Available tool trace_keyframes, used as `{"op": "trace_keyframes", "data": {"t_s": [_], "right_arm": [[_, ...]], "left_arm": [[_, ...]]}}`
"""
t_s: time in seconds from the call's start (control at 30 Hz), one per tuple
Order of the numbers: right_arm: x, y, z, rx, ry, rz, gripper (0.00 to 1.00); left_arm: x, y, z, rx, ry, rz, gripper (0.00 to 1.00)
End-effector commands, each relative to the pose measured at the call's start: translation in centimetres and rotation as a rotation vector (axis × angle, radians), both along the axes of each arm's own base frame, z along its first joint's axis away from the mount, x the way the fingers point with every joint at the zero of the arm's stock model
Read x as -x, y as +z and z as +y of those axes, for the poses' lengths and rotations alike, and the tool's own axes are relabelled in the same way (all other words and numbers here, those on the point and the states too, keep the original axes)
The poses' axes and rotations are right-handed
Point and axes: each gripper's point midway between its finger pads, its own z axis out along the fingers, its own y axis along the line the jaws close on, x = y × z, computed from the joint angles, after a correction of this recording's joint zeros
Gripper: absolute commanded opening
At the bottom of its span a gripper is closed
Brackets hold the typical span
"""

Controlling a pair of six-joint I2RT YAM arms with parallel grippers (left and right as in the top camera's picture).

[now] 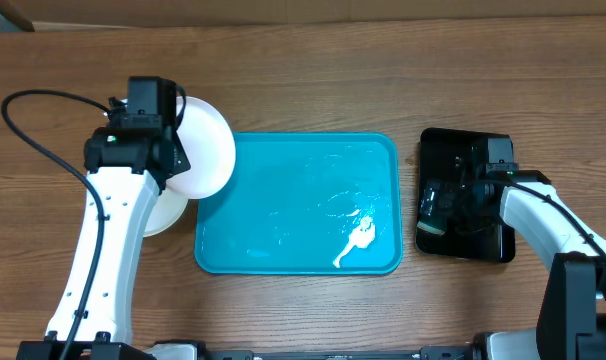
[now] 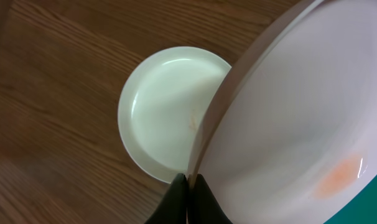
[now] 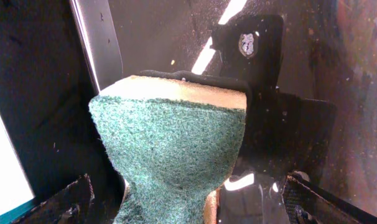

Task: Clean dirty plates on tray and stack at the side
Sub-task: 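Lift the second white plate with left gripper and carry it left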

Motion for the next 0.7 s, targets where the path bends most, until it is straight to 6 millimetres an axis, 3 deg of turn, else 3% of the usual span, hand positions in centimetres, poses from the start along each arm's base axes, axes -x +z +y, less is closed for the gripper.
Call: {"op": "trace_keyframes", "data": {"t_s": [0.0, 0.1, 0.37, 0.67], "right_arm": [[0.5, -0.5, 0.2, -0.002, 0.008, 0.022, 1.0], [0.5, -0.5, 0.2, -0.002, 0.008, 0.022, 1.0], [0.5, -0.5, 0.2, -0.002, 0.008, 0.022, 1.0], [0.5, -0.5, 0.1, 0.002, 0.008, 0.022, 1.0]], "left_arm": [[-0.2, 2.5, 0.4, -0.155, 0.015, -0.064, 0.04], [-0.7, 3.6, -0.7, -0.241, -0.027, -0.089, 0.04], [-2.3, 5.0, -6.9, -0.323, -0.242, -0.159, 0.04], [-2.1, 7.0, -8.3, -0.462, -0.262, -0.212, 0.04]]}}
